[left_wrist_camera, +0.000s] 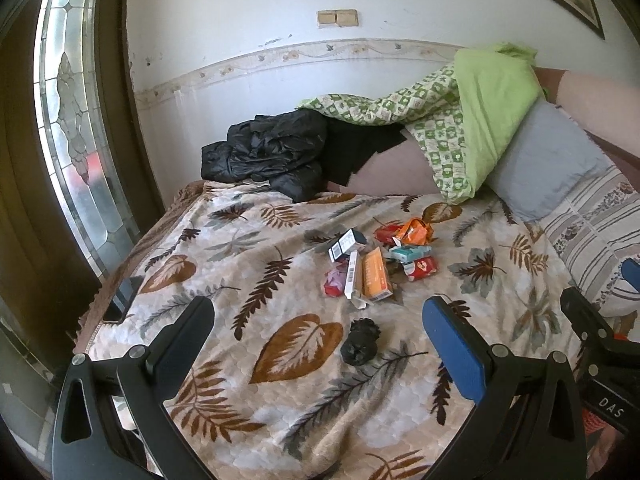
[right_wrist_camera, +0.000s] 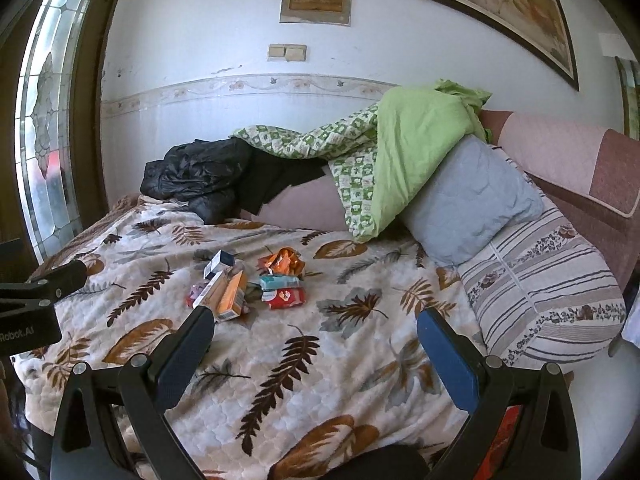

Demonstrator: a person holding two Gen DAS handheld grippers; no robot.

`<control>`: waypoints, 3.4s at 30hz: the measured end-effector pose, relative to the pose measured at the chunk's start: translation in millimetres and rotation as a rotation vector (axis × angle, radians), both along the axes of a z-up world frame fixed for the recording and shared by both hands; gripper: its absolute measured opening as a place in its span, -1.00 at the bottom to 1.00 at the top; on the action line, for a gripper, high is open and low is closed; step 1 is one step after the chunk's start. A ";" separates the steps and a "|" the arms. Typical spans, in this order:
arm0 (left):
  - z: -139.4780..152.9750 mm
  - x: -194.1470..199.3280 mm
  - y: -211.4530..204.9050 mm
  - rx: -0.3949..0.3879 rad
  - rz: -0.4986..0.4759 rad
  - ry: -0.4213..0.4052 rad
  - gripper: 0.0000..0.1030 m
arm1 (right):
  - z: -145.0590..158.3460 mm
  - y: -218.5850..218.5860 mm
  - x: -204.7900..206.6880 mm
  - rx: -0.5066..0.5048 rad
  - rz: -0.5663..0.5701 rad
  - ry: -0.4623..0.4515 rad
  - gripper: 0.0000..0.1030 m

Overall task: Collect trash
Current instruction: 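Raise both tools and move them back toward the trash pile on the bed, then move the open left tool toward the black crumpled bag, then grasp the black crumpled bag with the left tool while the right tool grasps the orange box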

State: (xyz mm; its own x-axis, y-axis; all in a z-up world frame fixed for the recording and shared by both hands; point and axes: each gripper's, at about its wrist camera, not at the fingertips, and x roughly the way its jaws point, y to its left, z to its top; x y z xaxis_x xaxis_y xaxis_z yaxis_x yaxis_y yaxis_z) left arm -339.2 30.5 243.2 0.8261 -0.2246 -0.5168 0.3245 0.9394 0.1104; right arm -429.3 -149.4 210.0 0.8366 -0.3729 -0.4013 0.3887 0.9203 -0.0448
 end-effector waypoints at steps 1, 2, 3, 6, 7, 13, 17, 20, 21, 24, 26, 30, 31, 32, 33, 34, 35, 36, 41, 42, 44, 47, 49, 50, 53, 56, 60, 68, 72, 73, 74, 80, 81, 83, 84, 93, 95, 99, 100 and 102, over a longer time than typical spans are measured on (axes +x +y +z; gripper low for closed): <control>-0.4 1.2 -0.3 -0.003 -0.002 0.007 1.00 | 0.0 -1.2 0.6 -0.001 -0.003 0.001 0.98; -1.3 1.9 -0.5 -0.006 -0.003 0.013 1.00 | -0.1 -2.1 0.8 -0.001 -0.006 0.001 0.98; -1.7 2.4 -1.3 -0.007 -0.003 0.016 1.00 | -0.3 -3.4 0.9 0.003 -0.009 0.001 0.98; -3.5 4.0 -1.4 -0.010 -0.006 0.028 1.00 | -0.8 -4.6 0.9 0.013 -0.013 0.002 0.98; -4.3 4.6 -1.7 -0.011 -0.008 0.031 1.00 | -1.0 -5.1 1.3 0.016 -0.013 0.002 0.98; -8.8 7.8 -3.8 -0.005 -0.012 0.047 1.00 | -4.5 -5.6 3.2 0.021 -0.009 0.014 0.98; -12.7 10.1 -4.8 -0.004 -0.012 0.061 1.00 | -5.8 -8.0 4.2 0.030 -0.015 0.019 0.98; -15.4 11.9 -5.7 -0.002 -0.010 0.070 1.00 | -7.3 -10.3 4.6 0.040 -0.025 0.022 0.98; -16.3 12.2 -6.0 -0.001 -0.010 0.072 1.00 | -7.6 -11.1 4.7 0.041 -0.027 0.023 0.98; -16.7 12.0 -6.1 -0.001 -0.013 0.072 1.00 | -8.6 -14.1 5.2 0.044 -0.034 0.024 0.98; -19.1 12.6 -6.8 0.000 -0.016 0.077 1.00 | -9.8 -15.8 6.2 0.047 -0.037 0.026 0.98; -26.5 15.6 -11.1 0.001 -0.027 0.098 1.00 | -13.4 -19.8 8.1 0.061 -0.042 0.034 0.98; -28.5 16.9 -12.2 0.001 -0.030 0.106 1.00 | -14.3 -20.8 8.7 0.063 -0.041 0.036 0.98; -30.1 17.9 -13.0 0.002 -0.031 0.112 1.00 | -15.0 -21.8 9.3 0.064 -0.041 0.038 0.98; -31.6 19.1 -14.0 0.002 -0.032 0.118 1.00 | -16.0 -22.2 10.0 0.065 -0.040 0.040 0.98; -33.0 20.3 -14.7 0.004 -0.032 0.123 1.00 | -16.7 -22.7 10.6 0.066 -0.040 0.042 0.98; -33.6 21.6 -15.4 0.006 -0.032 0.127 1.00 | -17.7 -23.7 11.5 0.068 -0.040 0.044 0.98; -34.6 22.9 -16.4 0.009 -0.031 0.129 1.00 | -18.5 -24.8 12.2 0.070 -0.041 0.045 0.98; -39.4 30.5 -21.6 0.018 -0.031 0.144 1.00 | -22.9 -30.6 17.1 0.084 -0.046 0.057 0.98; -41.4 32.1 -22.5 0.020 -0.031 0.149 1.00 | -24.1 -32.1 18.4 0.089 -0.047 0.060 0.98; -43.4 35.8 -23.7 0.021 -0.030 0.157 1.00 | -26.4 -33.8 20.9 0.095 -0.047 0.067 0.98; -48.0 41.7 -26.3 0.027 -0.027 0.172 1.00 | -30.6 -35.9 26.8 0.099 -0.043 0.080 0.98; -51.3 45.8 -28.0 0.030 -0.025 0.181 1.00 | -32.7 -36.7 29.8 0.100 -0.040 0.087 0.98; -53.0 47.6 -28.4 0.032 -0.023 0.184 1.00 | -33.8 -37.2 32.2 0.102 -0.038 0.090 0.98; -57.8 54.1 -29.4 0.038 -0.018 0.192 1.00 | -37.1 -39.1 37.7 0.105 -0.034 0.100 0.98; -65.1 63.9 -27.2 0.036 -0.006 0.210 1.00 | -42.0 -41.1 43.9 0.108 -0.030 0.114 0.98; -75.4 81.2 -19.0 0.012 0.002 0.223 1.00 | -50.8 -43.5 55.3 0.119 -0.020 0.142 0.98; -112.4 126.0 -9.7 -0.024 -0.049 0.261 0.98 | -73.5 -58.4 89.0 0.202 0.031 0.195 0.98; -138.2 141.3 -20.3 -0.038 -0.142 0.339 0.94 | -87.2 -63.0 113.1 0.263 0.074 0.232 0.98; -145.2 144.8 -23.7 -0.043 -0.157 0.358 0.94 | -90.3 -62.7 117.8 0.273 0.082 0.238 0.98; -151.0 147.5 -26.9 -0.044 -0.167 0.374 0.91 | -92.7 -62.2 122.6 0.278 0.089 0.245 0.98; -188.0 170.4 -49.8 -0.025 -0.204 0.475 0.41 | -105.0 -58.3 154.2 0.317 0.159 0.274 0.88; -192.5 174.2 -51.9 -0.024 -0.201 0.485 0.41 | -107.1 -59.2 161.0 0.326 0.169 0.279 0.87; -200.1 180.4 -56.2 -0.026 -0.198 0.493 0.41 | -108.9 -59.4 169.8 0.329 0.179 0.283 0.83; -201.9 182.3 -57.6 -0.025 -0.198 0.497 0.41 | -109.5 -59.1 175.4 0.328 0.186 0.286 0.82; -209.1 194.4 -61.8 -0.063 -0.197 0.551 -0.29 | -130.7 -61.7 227.1 0.367 0.235 0.332 0.63; -204.0 195.4 -56.2 -0.080 -0.193 0.554 -0.29 | -136.3 -58.2 240.8 0.390 0.258 0.346 0.55; -192.0 198.2 -41.7 -0.101 -0.161 0.542 -0.29 | -146.6 -43.6 271.0 0.404 0.314 0.366 0.50; -189.7 199.5 -37.9 -0.099 -0.149 0.536 -0.29 | -149.9 -39.7 281.0 0.409 0.329 0.371 0.46; -186.8 202.9 -30.4 -0.092 -0.124 0.522 -0.29 | -156.0 -35.4 298.3 0.421 0.345 0.379 0.41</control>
